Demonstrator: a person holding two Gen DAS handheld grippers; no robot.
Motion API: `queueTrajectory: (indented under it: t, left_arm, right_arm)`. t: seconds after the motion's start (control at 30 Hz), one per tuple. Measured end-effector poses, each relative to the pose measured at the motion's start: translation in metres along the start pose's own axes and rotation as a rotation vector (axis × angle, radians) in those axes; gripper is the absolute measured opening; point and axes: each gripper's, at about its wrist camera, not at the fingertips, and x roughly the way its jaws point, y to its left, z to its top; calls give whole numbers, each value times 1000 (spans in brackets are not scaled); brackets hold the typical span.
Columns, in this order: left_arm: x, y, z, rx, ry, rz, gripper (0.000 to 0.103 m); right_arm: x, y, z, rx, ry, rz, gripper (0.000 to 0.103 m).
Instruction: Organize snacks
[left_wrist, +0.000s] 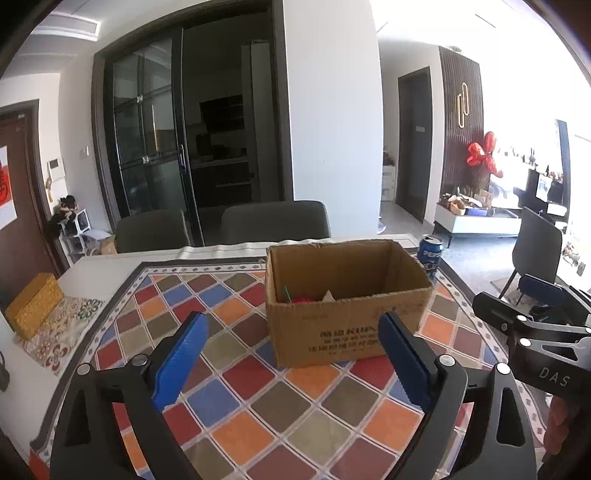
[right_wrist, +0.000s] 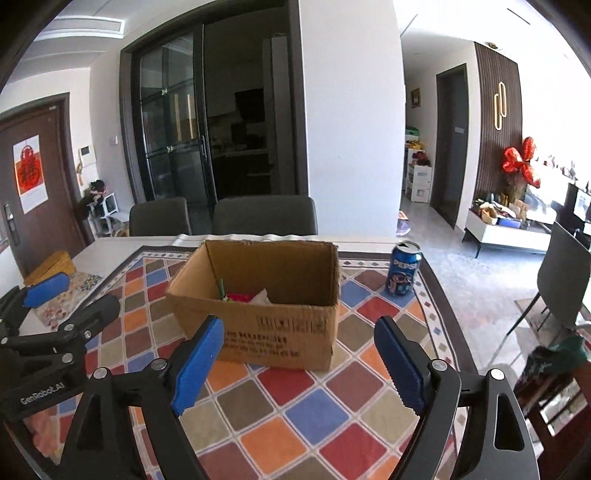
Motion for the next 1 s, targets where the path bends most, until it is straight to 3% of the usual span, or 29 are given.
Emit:
queueTrajectory:
  t: [0.37, 1.0]
  left_arm:
    - [-43, -1, -23, -19, -11, -21, 99]
    - [-96, -4, -29, -3, -68, -15, 103]
  right_arm:
    - [-50, 2, -27, 10, -34, -5, 88]
    - [-94, 6, -45, 14, -62, 16, 88]
